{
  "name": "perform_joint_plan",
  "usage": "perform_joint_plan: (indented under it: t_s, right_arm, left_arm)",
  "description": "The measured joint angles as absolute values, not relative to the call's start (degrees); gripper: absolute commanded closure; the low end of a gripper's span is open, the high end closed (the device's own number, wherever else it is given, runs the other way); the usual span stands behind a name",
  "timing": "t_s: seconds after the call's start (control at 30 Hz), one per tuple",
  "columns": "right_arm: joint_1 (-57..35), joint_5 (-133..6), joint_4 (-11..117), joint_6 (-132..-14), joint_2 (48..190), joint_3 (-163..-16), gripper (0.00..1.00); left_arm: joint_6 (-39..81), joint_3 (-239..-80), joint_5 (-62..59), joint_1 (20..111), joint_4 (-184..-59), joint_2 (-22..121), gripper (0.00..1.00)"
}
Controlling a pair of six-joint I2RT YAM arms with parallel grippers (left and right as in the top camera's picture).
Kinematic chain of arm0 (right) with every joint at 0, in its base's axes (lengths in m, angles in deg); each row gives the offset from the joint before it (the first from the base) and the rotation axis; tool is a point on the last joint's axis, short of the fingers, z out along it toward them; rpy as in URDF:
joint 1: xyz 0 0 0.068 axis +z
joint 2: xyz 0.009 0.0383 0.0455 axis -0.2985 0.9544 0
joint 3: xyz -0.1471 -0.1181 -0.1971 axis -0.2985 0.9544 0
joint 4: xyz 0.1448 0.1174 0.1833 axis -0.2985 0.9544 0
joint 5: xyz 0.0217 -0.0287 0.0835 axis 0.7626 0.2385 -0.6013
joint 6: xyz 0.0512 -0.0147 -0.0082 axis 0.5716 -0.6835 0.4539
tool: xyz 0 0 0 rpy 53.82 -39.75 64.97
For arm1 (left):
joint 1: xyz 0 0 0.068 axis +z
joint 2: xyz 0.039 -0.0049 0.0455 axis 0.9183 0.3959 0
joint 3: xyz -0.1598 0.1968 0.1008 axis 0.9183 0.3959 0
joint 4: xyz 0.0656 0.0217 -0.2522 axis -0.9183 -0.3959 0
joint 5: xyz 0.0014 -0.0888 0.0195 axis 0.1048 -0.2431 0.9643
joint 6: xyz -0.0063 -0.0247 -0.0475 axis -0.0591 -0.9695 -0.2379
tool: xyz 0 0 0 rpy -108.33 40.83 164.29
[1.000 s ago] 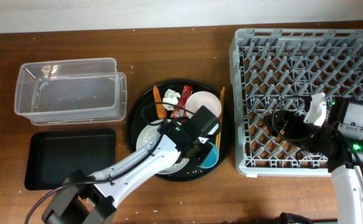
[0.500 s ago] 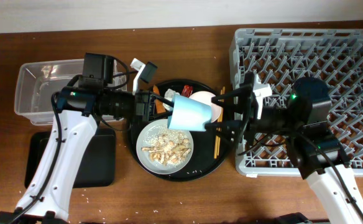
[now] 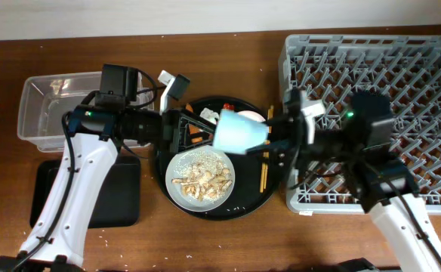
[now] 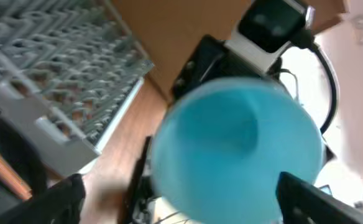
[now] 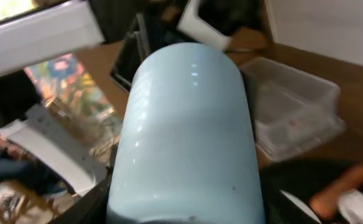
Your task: Sort waste into correct bins and load items into the dishwasher rack
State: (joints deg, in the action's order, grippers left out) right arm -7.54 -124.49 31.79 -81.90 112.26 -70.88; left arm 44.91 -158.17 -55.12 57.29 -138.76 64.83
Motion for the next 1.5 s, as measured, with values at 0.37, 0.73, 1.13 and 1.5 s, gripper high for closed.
perform_joint_plan:
  t_s: [0.37,0.73,1.13,1.5]
  right_arm:
    - [-41.40,-67.33,77.85,-76.83,112.06,-81.28,0.53]
    - [-41.40,-58.94,87.66,-72.06,129.57,-85.08,0.20]
    - [2.38,-63.79,78.15,-70.60,139.82,-95.73,0.51]
    - [2.67,-56.23,64.45,-60.04,161.33,-95.68,0.96]
  left_arm:
    - [44.94,-158.14,-46.49,58.78,-138.74,65.05,0.01]
    - [44.94,-158.14,-45.22,58.78,-139.48,65.05,0.01]
    - [39.45,-166.06,-7.65,59.96,-147.62,61.70,0.01]
    - [33.90,-171.02,27.08,61.40,-155.86,35.82,0.01]
